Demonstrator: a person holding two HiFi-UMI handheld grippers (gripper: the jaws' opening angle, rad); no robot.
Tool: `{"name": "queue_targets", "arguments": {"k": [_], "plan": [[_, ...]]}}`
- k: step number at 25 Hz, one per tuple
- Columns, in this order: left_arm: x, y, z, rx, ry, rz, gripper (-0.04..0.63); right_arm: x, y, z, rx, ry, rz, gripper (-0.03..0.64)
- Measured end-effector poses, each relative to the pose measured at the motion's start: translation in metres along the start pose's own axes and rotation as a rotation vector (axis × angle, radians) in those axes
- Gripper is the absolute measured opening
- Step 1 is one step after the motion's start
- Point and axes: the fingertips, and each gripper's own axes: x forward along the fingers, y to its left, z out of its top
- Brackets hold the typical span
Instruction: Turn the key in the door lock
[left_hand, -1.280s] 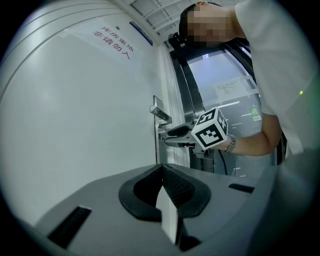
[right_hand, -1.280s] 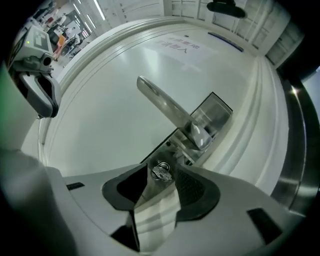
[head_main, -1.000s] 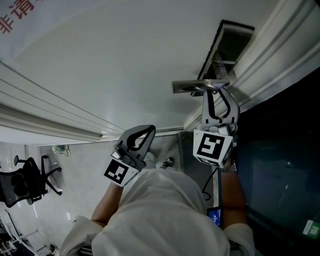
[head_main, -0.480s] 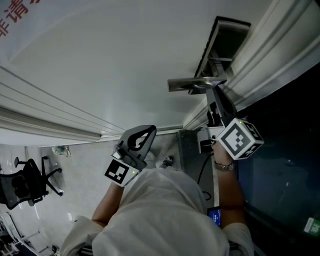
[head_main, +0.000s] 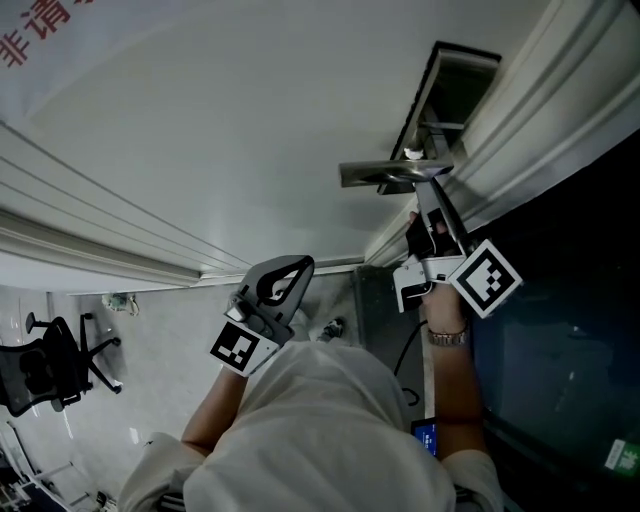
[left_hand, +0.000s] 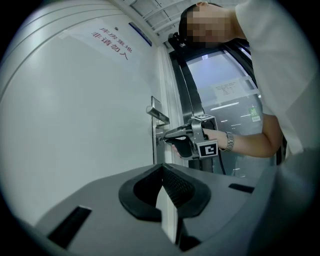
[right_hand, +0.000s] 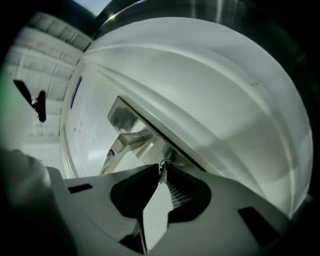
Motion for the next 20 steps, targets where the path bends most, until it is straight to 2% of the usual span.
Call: {"name": "queue_targets", "arguments": {"k": [1,3,9,11,13,20], "plan": [[0.0,-0.001,0.0,-0.001,0.005,-0.002,0.006,0.0,0.001,-0.002,-0.102,0.017,-0.025,0.038],[-0.001,0.0,-0.001,0.002,0.012,-0.006,0.006,0.001,0.003,-0.007,-0.354,0.072,-0.085,0.149],[0.001,0.001,0.001,0.006,-0.003,-0.011,0.006,-0.002,0.009,-0.009,-1.329,0.159,-0.318,0.167],[0.002,0.0,0.002,0.004,-0.006,-0.015,0.006,-0.001,0.008,-0.015,-1.571,0.215,-0.373,0.167],[0.001,0.0,0.001,0.002,-0.004,-0.017,0.006,0.0,0.005,-0.021,-1.714,0.258,-0.4,0.167],[0.0,0.004,0.0,0.005,0.005,-0.011,0.006,0.003,0.01,-0.021,-1.976,0.223,-0.41,0.166]]}}
